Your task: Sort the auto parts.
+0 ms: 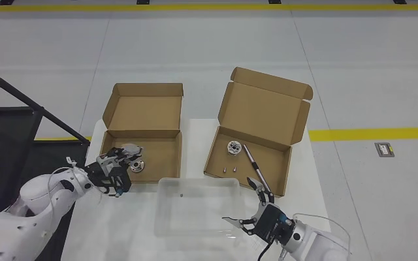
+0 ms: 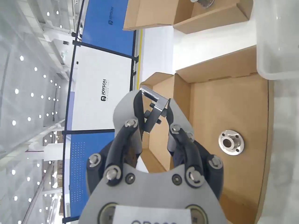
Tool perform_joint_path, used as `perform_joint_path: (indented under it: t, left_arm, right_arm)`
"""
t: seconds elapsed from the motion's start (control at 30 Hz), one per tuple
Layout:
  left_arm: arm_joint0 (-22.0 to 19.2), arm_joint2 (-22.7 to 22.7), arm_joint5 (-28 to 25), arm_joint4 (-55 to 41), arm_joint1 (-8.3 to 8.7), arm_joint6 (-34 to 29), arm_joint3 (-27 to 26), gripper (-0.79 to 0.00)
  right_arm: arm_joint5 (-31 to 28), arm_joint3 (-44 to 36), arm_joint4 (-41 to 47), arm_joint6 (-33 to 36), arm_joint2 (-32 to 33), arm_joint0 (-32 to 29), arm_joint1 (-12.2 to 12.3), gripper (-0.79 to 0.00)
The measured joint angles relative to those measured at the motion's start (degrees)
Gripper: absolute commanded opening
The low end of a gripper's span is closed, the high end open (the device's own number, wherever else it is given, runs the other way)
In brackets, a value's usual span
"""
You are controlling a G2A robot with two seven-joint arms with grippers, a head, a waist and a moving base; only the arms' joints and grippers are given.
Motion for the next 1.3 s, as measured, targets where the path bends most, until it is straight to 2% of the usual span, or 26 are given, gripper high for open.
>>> perform_joint_path:
  t: [0.27,0.37,0.47,0.7,0.9,1.1,1.3]
  left_arm:
    - [0.11,-0.05,0.02,0.07,0.01,-0.11,0.0,-0.785]
    - [-0.24,1.12,-1.56,-1.34,-0.76,-3.63,1.22,-0.785]
    - [-4.0,3.94,-5.31,-1.89,-2.22,-5.39,4.48,-0.785]
    - [-16.26,12.94,-12.98,2.87,-6.61,-1.17,16.72,-0.785]
    - [-24.54,19.98,-18.37,4.42,-10.85,3.2,26.67,-0.785]
    - [-30.86,28.45,-20.69,10.4,-15.76,6.48,34.47,-0.785]
    - [-35.15,34.27,-21.08,14.72,-20.18,9.15,42.47,-0.785]
  right_arm:
    - [0.0,0.0,0.0,0.0,0.0,0.0,0.0,0.0]
    - [0.0,0.0,0.0,0.0,0.0,0.0,0.0,0.0]
    - [0.0,0.0,0.0,0.0,0.0,0.0,0.0,0.0]
    - [0.0,0.0,0.0,0.0,0.0,0.0,0.0,0.0]
    - [0.0,0.0,0.0,0.0,0.0,0.0,0.0,0.0]
    - [0.0,0.0,0.0,0.0,0.0,0.0,0.0,0.0]
    - [0.0,0.0,0.0,0.0,0.0,0.0,0.0,0.0]
